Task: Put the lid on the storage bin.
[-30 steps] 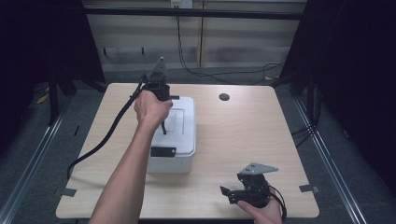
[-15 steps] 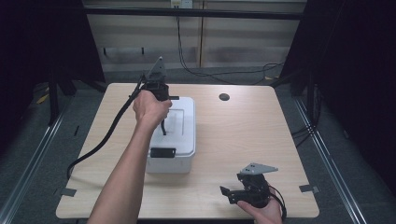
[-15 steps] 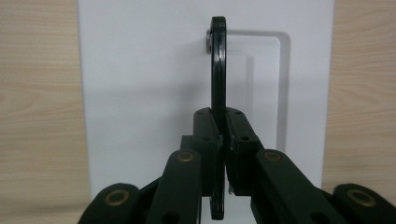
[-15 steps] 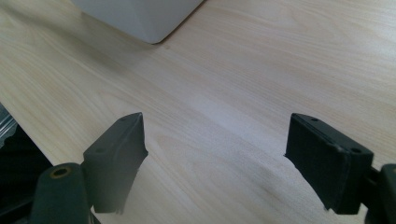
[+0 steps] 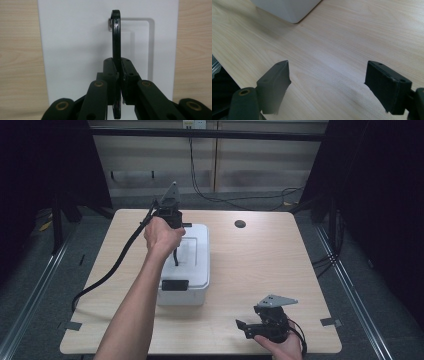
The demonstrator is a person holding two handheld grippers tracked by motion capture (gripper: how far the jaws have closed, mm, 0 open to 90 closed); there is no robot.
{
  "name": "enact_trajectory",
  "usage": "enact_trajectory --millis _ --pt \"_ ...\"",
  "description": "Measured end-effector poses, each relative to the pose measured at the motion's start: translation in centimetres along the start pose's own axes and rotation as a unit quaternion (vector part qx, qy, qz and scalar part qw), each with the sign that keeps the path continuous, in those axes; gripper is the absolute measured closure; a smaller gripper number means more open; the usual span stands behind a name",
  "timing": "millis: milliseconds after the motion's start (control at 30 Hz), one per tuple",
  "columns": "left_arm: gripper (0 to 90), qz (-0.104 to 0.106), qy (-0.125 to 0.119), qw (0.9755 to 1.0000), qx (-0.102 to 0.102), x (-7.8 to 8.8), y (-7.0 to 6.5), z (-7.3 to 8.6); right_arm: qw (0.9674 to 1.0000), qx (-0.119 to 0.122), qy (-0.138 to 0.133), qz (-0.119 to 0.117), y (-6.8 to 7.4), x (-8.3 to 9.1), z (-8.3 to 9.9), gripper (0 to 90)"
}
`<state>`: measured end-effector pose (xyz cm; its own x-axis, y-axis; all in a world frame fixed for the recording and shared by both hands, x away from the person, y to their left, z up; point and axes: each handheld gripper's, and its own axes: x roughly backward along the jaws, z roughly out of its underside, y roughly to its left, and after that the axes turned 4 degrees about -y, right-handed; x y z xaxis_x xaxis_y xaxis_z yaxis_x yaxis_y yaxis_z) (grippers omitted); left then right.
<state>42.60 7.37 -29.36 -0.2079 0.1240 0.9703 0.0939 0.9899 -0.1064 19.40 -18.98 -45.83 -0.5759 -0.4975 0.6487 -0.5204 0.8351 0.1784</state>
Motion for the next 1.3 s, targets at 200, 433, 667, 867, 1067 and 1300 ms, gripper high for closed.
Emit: enact_trajectory --millis 200,433,667,867,1067,1300 --pt "82.4 0.005 0.0 0.9999 -0.016 -0.1 -0.1 0.0 1.0 0.001 0.003 0.0 0.0 0.0 0.0 19.2" --pt "79.0 0.011 0.003 0.9997 -0.023 -0.5 0.1 0.0 1.0 0.001 0.002 0.0 0.0 0.0 0.0 19.2" --pt "71.1 0.009 0.004 0.9996 -0.026 -0.7 1.4 0.0 1.0 0.001 0.003 -0.001 0.0 -0.1 0.0 19.2" --pt "59.9 0.011 -0.012 0.9991 -0.038 -0.1 1.6 0.0 1.0 0.001 0.004 0.0 0.0 -0.1 0.0 19.2" --pt "46.4 0.016 -0.024 0.9975 -0.065 0.4 2.0 0.0 1.0 0.001 0.002 -0.001 0.0 -0.1 0.0 19.2" --pt "32.2 0.027 -0.039 0.9947 -0.091 1.2 2.9 0.0 1.0 0.0 0.003 0.001 0.0 -0.2 0.0 19.2"
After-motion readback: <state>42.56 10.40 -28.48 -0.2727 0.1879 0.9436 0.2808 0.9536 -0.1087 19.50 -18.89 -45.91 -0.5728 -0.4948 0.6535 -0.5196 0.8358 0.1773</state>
